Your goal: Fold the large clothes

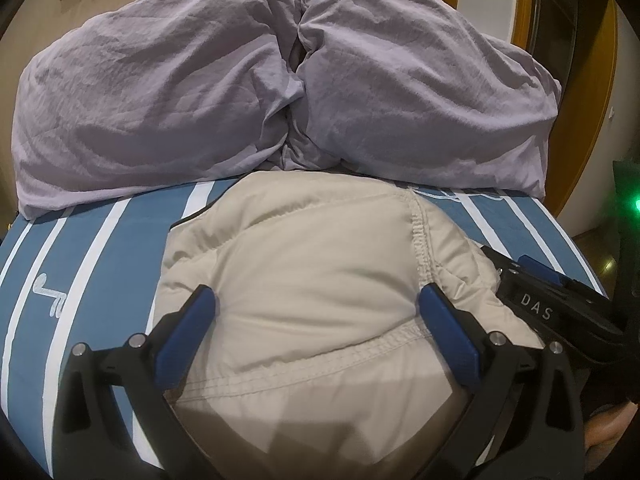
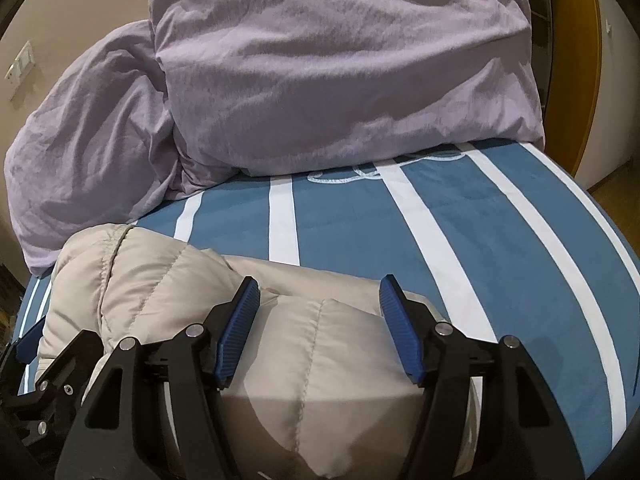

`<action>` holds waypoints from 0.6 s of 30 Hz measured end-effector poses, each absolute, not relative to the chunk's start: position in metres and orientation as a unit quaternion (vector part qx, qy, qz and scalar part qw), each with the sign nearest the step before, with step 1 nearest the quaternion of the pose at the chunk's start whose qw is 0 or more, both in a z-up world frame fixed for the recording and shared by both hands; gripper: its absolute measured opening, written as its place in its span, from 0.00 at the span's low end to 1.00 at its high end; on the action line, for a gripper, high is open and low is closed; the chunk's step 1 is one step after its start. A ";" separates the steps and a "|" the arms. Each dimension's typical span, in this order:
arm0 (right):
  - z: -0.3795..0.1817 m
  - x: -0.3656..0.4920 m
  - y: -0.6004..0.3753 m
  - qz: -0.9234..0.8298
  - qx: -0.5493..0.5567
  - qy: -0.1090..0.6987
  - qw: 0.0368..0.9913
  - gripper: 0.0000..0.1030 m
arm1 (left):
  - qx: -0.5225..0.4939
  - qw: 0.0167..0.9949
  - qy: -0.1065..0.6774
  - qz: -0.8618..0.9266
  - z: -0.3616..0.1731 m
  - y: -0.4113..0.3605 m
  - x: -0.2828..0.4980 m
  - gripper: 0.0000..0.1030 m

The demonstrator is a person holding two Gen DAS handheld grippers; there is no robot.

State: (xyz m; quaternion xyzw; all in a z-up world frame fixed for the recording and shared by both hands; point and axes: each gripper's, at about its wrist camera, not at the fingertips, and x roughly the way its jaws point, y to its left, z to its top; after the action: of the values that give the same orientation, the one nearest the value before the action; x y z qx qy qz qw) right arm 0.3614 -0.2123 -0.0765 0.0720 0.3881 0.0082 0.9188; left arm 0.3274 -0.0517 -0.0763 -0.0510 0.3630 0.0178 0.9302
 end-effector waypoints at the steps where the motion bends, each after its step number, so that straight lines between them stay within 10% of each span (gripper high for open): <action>1: -0.078 0.362 -0.212 0.008 0.072 0.389 0.918 0.63 | -0.050 0.930 0.363 0.018 -0.077 -0.052 0.328 0.98; 18: -0.088 0.375 -0.215 0.005 0.083 0.404 0.911 0.65 | -0.043 0.931 0.363 0.025 -0.083 -0.055 0.339 0.98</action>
State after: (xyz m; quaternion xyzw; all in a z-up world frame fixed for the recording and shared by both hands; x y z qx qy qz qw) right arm 0.3749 -0.2153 -0.0878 0.0833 0.4042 0.0053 0.9109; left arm 0.3387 -0.0552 -0.0827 -0.0427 0.3626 0.0246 0.9306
